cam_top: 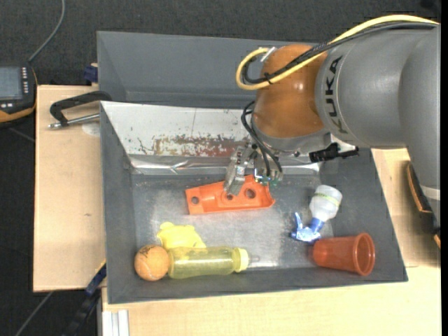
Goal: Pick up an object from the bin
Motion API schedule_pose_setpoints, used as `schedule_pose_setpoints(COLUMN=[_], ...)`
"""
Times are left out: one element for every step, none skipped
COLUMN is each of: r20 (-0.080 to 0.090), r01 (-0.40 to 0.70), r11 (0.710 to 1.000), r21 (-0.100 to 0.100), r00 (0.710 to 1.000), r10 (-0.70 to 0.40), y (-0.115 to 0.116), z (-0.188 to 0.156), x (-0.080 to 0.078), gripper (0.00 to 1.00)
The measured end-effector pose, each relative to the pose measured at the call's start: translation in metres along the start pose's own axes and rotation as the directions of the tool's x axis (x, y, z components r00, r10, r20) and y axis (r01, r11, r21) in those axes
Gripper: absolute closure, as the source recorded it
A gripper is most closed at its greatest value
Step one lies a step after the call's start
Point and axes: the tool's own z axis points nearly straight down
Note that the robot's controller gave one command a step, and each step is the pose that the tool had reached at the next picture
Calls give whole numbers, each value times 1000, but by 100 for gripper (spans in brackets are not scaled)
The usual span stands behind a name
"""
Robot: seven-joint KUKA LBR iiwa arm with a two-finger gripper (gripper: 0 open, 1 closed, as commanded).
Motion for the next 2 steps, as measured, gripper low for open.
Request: schedule_pose_setpoints(r20=[-8, -6], r01=[167, 213], r11=[986, 977], r21=[1, 0], r00=[986, 977], r10=[-167, -213], y=[1, 2], z=[39, 40], x=[-3, -1], gripper=[100, 100])
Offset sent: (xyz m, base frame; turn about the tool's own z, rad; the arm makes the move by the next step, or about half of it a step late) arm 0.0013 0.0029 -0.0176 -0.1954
